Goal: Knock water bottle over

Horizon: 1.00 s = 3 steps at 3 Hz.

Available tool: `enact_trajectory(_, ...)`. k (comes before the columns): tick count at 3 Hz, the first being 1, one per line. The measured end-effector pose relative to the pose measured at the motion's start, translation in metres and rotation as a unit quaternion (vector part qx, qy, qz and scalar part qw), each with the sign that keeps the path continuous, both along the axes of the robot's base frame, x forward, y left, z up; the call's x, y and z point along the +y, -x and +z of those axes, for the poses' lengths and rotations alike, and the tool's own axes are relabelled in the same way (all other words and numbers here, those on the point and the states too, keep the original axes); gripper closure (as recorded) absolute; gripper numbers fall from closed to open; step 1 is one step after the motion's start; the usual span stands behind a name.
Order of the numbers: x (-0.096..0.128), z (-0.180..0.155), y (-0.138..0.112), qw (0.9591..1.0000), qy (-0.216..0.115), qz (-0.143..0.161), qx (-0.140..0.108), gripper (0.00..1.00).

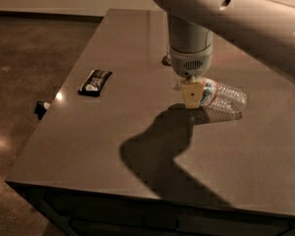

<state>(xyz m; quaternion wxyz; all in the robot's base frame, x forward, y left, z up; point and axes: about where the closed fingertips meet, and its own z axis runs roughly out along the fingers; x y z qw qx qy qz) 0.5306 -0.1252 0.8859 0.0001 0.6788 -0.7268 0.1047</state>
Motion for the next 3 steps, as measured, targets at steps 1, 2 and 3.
enact_trajectory(1, 0.003, -0.018, 0.011, 0.9996, 0.002, 0.009, 0.025, 0.2)
enact_trajectory(2, 0.007, -0.029, 0.02, 0.9987, -0.002, 0.021, 0.047, 0.0)
enact_trajectory(3, 0.009, -0.029, 0.016, 0.999, -0.005, 0.022, 0.04, 0.0)
